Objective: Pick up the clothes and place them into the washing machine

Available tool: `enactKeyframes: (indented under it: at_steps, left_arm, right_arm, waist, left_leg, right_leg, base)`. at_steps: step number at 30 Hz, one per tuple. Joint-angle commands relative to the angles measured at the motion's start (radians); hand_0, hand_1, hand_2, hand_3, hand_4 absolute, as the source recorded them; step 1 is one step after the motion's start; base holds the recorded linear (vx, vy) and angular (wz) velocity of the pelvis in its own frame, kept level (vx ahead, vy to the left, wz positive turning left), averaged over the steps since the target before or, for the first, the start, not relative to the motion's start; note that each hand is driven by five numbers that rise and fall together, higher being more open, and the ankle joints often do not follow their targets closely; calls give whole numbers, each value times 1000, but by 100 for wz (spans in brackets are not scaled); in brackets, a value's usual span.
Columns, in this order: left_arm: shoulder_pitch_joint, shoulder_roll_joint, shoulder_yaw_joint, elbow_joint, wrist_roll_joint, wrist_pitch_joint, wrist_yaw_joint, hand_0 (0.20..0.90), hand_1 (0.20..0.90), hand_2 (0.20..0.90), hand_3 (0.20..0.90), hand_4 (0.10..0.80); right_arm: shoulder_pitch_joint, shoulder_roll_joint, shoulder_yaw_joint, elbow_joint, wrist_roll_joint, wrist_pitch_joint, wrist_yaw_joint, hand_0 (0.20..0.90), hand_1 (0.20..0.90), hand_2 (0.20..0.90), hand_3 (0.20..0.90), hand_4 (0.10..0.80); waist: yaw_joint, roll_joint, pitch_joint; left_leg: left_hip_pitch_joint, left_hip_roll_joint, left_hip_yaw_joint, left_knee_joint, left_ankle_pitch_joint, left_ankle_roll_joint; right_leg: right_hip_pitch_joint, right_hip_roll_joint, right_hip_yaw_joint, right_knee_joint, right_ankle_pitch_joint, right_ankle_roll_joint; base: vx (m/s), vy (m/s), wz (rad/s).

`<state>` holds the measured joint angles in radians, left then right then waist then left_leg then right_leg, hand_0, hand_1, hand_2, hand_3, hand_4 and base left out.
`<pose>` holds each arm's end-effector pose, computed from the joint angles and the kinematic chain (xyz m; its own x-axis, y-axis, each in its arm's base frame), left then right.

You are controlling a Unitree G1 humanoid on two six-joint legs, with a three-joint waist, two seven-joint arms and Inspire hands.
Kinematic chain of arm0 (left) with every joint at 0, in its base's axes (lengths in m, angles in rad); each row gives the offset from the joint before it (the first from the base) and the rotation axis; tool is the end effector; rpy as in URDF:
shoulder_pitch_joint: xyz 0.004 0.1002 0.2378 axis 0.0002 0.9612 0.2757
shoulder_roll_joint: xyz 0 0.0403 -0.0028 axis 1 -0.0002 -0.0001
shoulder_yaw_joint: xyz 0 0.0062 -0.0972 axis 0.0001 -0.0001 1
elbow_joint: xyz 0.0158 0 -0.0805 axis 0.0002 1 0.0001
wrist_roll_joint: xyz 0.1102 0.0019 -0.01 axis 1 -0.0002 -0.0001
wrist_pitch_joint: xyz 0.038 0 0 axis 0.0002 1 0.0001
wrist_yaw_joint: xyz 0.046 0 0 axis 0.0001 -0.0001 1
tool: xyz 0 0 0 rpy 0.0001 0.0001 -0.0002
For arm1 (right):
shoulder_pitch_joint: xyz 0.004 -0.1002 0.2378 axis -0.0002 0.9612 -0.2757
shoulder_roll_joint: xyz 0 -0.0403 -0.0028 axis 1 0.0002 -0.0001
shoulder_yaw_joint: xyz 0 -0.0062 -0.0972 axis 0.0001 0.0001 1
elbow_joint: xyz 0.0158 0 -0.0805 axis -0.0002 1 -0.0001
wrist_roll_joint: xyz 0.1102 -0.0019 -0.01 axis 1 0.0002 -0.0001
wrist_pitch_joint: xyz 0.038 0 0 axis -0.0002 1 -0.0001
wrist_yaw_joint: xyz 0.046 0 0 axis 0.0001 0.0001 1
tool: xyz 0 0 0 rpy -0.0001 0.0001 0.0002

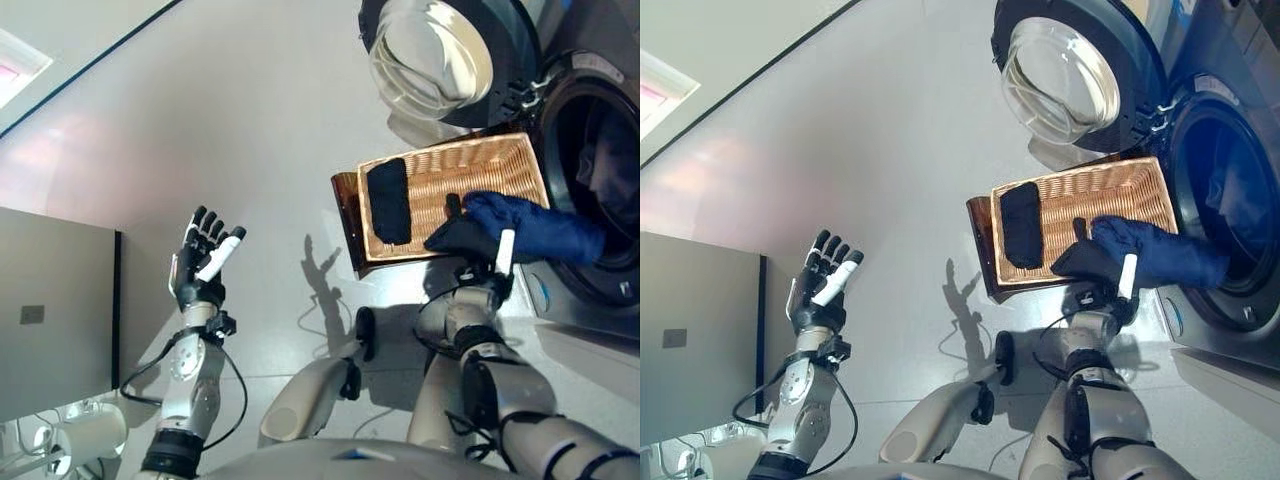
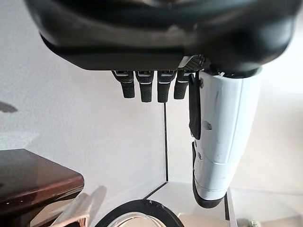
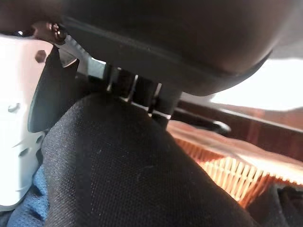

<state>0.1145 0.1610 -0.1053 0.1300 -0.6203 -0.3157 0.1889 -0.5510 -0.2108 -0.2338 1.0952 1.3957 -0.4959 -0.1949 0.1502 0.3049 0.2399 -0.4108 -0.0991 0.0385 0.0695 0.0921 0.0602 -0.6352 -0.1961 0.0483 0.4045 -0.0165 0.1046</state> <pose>0.1846 0.1736 0.0145 0.9658 0.2538 -0.0536 -0.2516 0.8659 -0.4324 0.2705 -0.2360 0.0017 0.5960 -0.6477 -0.4746 0.6535 0.0478 0.7554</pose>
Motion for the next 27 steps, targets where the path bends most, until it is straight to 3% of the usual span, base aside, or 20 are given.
enactKeyframes:
  at_steps: [1,10,15,16,17,19,20,24,25,26,27]
  left_arm:
    - [-2,23,27,-12,-15,-136,4,900,900,900,900,800]
    - [7,46,16,-9,-1,-136,3,900,900,900,900,800]
    - [7,57,13,-17,-2,-144,-8,900,900,900,900,800]
    - [10,77,20,-21,2,-150,-9,900,900,900,900,800]
    - [8,75,20,-21,2,-150,-9,900,900,900,900,800]
    - [7,110,26,-38,5,-162,-5,900,900,900,900,800]
    - [3,106,25,-38,6,-162,-5,900,900,900,900,800]
    - [16,156,33,-68,11,-172,2,900,900,900,900,800]
    - [20,162,30,-71,14,-170,2,900,900,900,900,800]
    - [25,170,28,-74,13,-169,0,900,900,900,900,800]
    - [31,186,30,-82,13,-170,6,900,900,900,900,800]
  right_arm:
    - [-34,-26,33,-121,-23,-108,42,200,200,200,200,300]
    - [-109,-75,44,-111,-65,-115,-5,200,200,200,200,300]
    - [-174,-155,28,-116,-111,-124,-52,200,200,200,200,300]
    - [-229,-232,21,-124,-151,-131,-86,200,200,200,200,300]
    - [-233,-235,21,-123,-155,-130,-91,200,200,200,200,300]
    - [-367,-389,63,-132,-232,-128,-159,200,200,200,200,300]
    - [-377,-395,67,-127,-236,-126,-165,200,200,200,200,300]
    - [-654,-656,229,-143,-361,-104,-267,200,200,200,200,300]
    - [-705,-699,272,-136,-380,-97,-292,403,403,403,403,445]
    - [-770,-744,329,-128,-400,-88,-308,540,540,540,540,543]
    - [-824,-775,374,-136,-407,-86,-317,900,900,900,900,800]
  waist:
    - [15,25,-60]
    - [31,42,-57]
    - [41,53,-57]
    - [48,58,-58]
    - [49,60,-56]
    - [65,63,-61]
    - [66,67,-59]
    - [92,64,-70]
    - [94,64,-74]
    - [96,60,-78]
    - [98,58,-80]
  left_leg:
    - [-114,-20,-16,106,-70,-37]
    - [-117,-15,-18,106,-66,-41]
    - [-107,-11,-29,92,-56,-52]
    - [-104,-10,-37,83,-46,-59]
    - [-103,-10,-38,81,-45,-60]
    - [-101,-7,-44,59,-28,-69]
    - [-101,-7,-44,57,-27,-69]
    - [-102,-1,-50,28,-12,-76]
    - [-104,-1,-48,20,-8,-79]
    - [-103,-1,-49,17,-7,-81]
    - [-102,-2,-50,14,-2,-85]
  right_leg:
    - [79,22,-55,-67,-43,-59]
    - [73,26,-52,-55,-51,-61]
    - [81,26,-61,-53,-63,-64]
    - [83,25,-66,-52,-69,-66]
    - [83,24,-67,-51,-69,-66]
    - [69,22,-75,-52,-70,-66]
    - [66,22,-74,-51,-70,-67]
    - [17,23,-69,-22,-76,-66]
    - [12,20,-67,-17,-80,-66]
    - [8,17,-67,-11,-83,-66]
    - [0,16,-67,-3,-81,-67]
  base:
    - [0,0,0]
    - [0,0,0]
    - [31,-60,1]
    - [29,-68,3]
    - [22,-71,11]
    - [6,-42,15]
    - [5,-31,8]
    - [-1,-28,6]
    - [0,-10,5]
    - [6,8,5]
    - [19,18,6]
